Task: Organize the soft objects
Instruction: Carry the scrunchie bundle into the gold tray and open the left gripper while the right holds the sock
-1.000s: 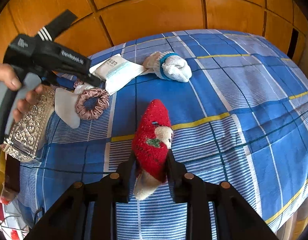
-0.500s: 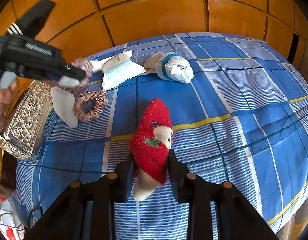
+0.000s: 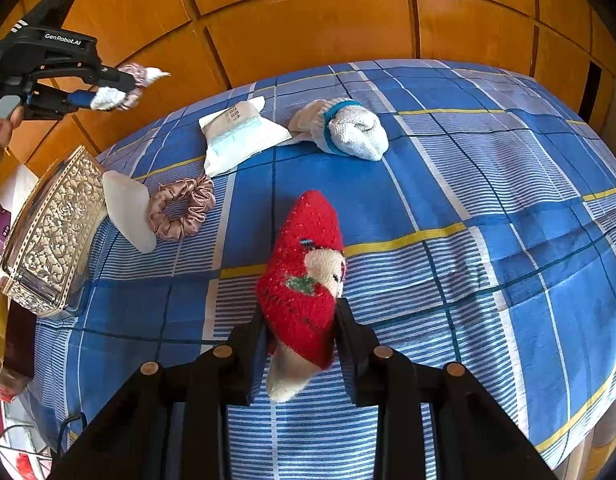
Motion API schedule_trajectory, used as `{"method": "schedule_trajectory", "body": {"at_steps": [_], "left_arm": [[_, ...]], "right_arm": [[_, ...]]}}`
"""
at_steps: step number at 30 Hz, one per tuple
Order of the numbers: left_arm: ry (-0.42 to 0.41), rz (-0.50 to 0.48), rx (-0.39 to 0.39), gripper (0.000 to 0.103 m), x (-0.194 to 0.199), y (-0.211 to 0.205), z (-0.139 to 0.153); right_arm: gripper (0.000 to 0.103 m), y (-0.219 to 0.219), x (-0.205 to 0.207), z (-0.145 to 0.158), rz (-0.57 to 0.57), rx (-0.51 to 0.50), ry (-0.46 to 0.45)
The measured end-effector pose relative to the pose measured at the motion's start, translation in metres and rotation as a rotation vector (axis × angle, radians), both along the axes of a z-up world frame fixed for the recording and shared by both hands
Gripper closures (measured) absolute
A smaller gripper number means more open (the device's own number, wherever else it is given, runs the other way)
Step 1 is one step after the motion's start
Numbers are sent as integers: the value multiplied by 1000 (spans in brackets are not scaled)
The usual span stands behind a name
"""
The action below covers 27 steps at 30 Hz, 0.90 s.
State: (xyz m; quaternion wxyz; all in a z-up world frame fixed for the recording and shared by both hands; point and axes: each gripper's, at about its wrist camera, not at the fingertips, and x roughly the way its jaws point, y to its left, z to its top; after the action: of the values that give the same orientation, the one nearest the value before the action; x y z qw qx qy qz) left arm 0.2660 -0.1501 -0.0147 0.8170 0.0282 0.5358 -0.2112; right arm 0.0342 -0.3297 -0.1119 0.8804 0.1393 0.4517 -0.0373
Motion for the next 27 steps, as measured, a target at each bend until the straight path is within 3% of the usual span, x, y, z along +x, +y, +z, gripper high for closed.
{"method": "schedule_trajectory", "body": {"at_steps": [6, 10, 16, 21, 27], "left_arm": [[-76, 174, 46, 66, 21, 68, 31], [-132, 298, 71, 66, 27, 135, 56], [-190, 442, 96, 66, 6, 239, 75], [-212, 543, 88, 65, -40, 317, 69], [-145, 671, 17, 65, -110, 395, 23]], "right_arm": [[73, 2, -2, 0, -5, 0, -6], [73, 5, -3, 0, -6, -10, -6], [72, 7, -3, 0, -5, -24, -9], [72, 8, -3, 0, -3, -36, -9], [72, 14, -4, -1, 5, -82, -18]]}}
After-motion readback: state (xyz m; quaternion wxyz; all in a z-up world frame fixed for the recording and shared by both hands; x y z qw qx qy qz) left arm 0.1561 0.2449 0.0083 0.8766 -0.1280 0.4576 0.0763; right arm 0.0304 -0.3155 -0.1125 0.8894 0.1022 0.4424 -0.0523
